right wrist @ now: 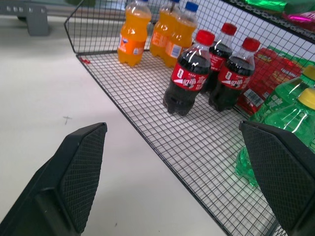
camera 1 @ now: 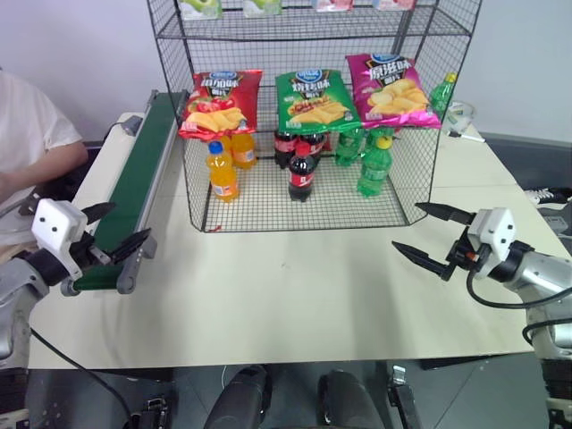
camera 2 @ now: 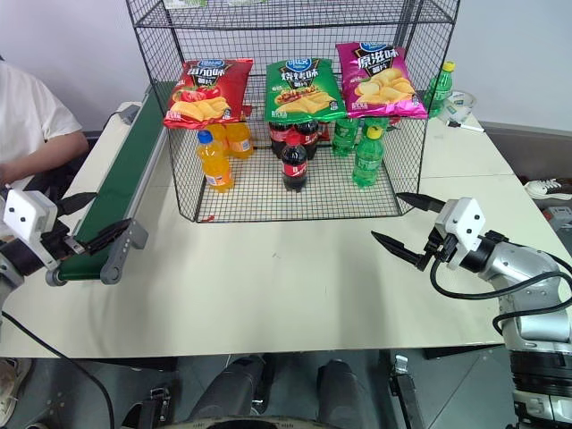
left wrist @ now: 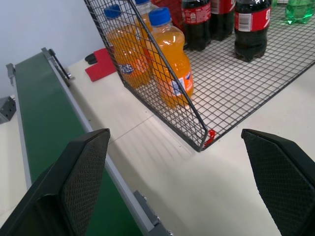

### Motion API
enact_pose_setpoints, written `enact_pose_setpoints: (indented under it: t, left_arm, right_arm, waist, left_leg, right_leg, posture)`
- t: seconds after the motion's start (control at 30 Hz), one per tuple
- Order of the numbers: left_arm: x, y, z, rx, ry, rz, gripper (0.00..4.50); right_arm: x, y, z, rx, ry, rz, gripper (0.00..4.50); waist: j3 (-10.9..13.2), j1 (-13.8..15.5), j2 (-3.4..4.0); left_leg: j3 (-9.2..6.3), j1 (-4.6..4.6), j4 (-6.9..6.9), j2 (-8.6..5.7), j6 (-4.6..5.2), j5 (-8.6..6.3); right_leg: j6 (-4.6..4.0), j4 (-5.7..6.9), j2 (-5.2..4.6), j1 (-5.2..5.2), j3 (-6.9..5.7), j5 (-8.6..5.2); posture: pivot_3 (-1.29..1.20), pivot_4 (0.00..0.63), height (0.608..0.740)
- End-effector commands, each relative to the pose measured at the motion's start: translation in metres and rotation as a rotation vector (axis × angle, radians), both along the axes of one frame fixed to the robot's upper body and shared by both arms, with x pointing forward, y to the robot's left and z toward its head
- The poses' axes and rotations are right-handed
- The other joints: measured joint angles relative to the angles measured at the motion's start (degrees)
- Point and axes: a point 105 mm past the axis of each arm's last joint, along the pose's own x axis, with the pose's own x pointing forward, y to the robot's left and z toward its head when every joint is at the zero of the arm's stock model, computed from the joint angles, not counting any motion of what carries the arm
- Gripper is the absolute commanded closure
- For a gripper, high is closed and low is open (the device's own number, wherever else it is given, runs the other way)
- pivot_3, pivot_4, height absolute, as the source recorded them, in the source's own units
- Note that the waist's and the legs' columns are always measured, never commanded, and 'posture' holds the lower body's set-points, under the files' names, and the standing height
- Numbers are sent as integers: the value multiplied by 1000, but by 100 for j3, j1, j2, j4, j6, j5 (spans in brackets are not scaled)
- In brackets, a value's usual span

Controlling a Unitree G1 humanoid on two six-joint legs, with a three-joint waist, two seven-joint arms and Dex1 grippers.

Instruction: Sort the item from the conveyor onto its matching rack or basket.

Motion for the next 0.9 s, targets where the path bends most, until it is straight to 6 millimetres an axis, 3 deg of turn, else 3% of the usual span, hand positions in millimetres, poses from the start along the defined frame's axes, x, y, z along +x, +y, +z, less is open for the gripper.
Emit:
enact_pose_setpoints:
  t: [0.03, 0.9]
  left_arm:
    - [3, 2, 13, 47, -61, 8, 35]
    - [-4, 6, 9, -30, -24, -20, 35]
  right_arm:
    - [2, 1, 9, 4, -49, 7, 0]
    - [6, 3, 7, -7, -50, 14, 0]
  waist:
    - [0, 2, 0]
    - [4, 1, 4]
  left_leg:
    - [0, 0, 0, 0, -1, 0]
    - [-1, -7, -2, 0, -1, -1]
  right_leg:
    - [0, 0, 0, 0, 0, 0]
    - [0, -4, 0, -5, 0, 0]
  posture:
    - [0, 150, 740]
    - [0, 150, 740]
